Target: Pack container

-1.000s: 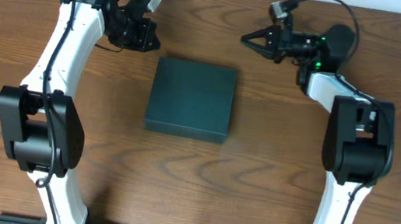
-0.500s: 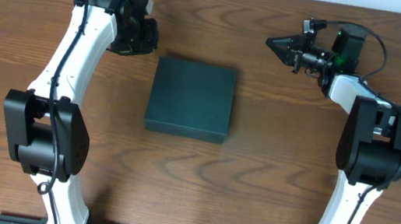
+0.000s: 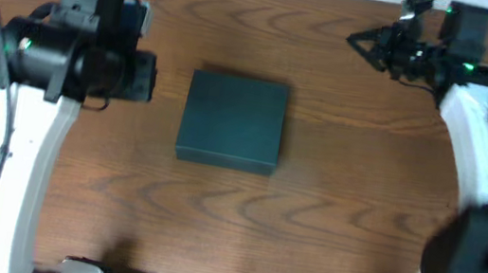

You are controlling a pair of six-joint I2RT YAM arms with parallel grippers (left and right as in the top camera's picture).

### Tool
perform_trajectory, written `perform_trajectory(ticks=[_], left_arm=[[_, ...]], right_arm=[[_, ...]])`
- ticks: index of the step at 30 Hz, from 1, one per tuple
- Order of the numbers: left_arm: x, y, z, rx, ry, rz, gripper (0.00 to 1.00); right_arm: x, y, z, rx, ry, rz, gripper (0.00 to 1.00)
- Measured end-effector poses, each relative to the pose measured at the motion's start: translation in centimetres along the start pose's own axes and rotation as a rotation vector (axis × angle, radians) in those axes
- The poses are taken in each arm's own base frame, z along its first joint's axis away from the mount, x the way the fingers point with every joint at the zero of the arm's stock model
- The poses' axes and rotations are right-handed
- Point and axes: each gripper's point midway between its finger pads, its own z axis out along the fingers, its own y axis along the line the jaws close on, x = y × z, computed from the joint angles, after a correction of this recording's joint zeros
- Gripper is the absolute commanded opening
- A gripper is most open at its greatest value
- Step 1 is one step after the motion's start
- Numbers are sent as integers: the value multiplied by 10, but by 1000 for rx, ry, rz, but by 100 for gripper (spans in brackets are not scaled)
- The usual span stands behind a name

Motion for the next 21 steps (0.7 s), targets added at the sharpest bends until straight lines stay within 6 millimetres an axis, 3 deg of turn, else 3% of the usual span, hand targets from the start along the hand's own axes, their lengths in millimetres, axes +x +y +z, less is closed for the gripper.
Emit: perform_trajectory(ticks=[2,4,7,12,16,17,18,19,20,21], left_arm=[[7,-4,-7,23,-43,34,6],[24,-6,-14,44,-89,65,6],[63,-5,-21,63,-168,93,6],[123,-1,-20,75,-243,100,6],[149,-1,-12,97,-244,89,6],[150,-2,-11,101,-243,87,14],[150,-2,-11,102,-245,87,30],[148,-3,-11,108,-249,77,79],[148,-4,-11,111,-252,78,95],[147,-4,-12,116,-256,71,95]], right_arm=[[17,32,-14,49,-1,-90,2],[53,69,-28,96,44,-194,1],[104,84,-52,182,139,-271,2],[150,69,-78,279,186,-315,2],[201,26,-93,336,167,-304,2],[213,17,-95,337,150,-307,2],[222,10,-96,338,144,-305,7],[236,1,-98,333,137,-304,53],[245,-5,-99,333,137,-290,99],[252,-11,-100,335,133,-281,99]])
